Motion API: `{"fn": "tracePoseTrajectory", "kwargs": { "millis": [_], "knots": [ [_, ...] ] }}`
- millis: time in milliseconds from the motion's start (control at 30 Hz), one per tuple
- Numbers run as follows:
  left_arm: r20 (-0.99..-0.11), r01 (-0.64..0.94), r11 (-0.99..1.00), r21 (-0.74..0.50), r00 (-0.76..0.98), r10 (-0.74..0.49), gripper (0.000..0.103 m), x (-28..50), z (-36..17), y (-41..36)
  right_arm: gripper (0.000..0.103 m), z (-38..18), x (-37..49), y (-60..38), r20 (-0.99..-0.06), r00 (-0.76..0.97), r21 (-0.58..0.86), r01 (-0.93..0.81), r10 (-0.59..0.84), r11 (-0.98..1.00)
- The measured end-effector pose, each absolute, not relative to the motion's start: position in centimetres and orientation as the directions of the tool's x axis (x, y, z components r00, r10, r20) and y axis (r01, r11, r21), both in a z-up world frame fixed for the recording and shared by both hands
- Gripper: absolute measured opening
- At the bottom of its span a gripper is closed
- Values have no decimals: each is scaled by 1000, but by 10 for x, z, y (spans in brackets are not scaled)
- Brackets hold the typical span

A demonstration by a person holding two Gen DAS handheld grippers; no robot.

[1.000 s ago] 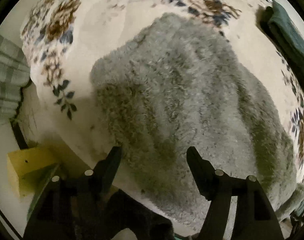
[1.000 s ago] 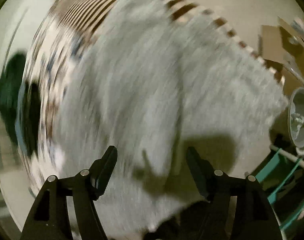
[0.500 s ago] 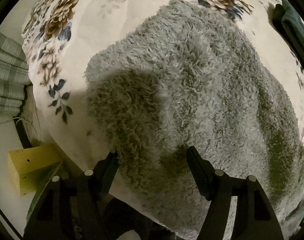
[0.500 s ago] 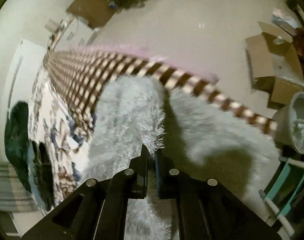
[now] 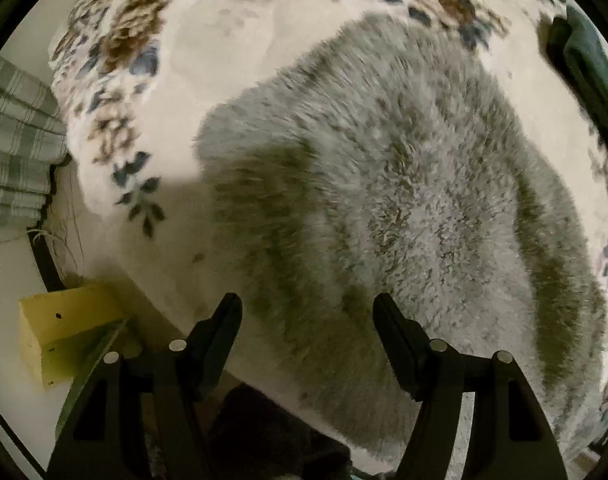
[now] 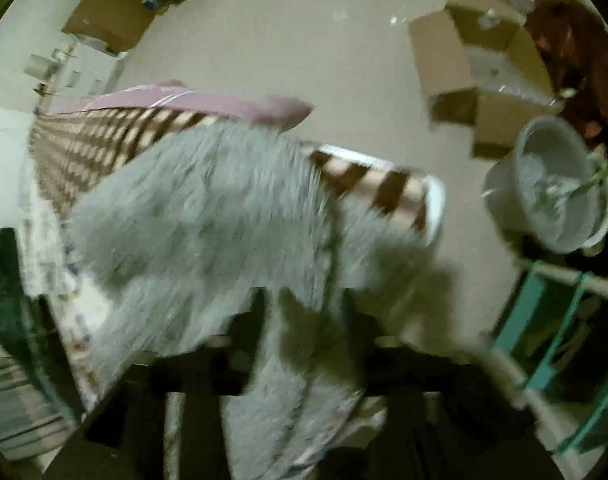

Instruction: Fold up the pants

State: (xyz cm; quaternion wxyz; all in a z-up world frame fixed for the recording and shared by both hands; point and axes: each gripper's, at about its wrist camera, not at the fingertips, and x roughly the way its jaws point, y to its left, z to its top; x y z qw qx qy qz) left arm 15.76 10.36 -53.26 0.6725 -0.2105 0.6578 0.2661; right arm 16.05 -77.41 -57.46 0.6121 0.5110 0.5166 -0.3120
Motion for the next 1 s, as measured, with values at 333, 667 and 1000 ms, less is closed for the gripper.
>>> {"fn": "tracePoseTrajectory", "kwargs": {
  "millis": [333, 667, 1000],
  "knots": [
    [-993, -671, 741, 16, 76, 90, 66, 145, -515, 146, 54, -598, 183, -570, -827, 240, 452, 821, 508, 349],
    [-984, -601, 799, -30, 157, 81, 12, 167, -520, 169, 26, -633, 189, -406, -811, 165, 429, 820, 561, 379],
    [-971, -578, 808, -116, 236, 30, 12, 161, -476, 200, 6, -585, 180, -372, -883, 177, 397, 776, 434, 490]
  ]
}}
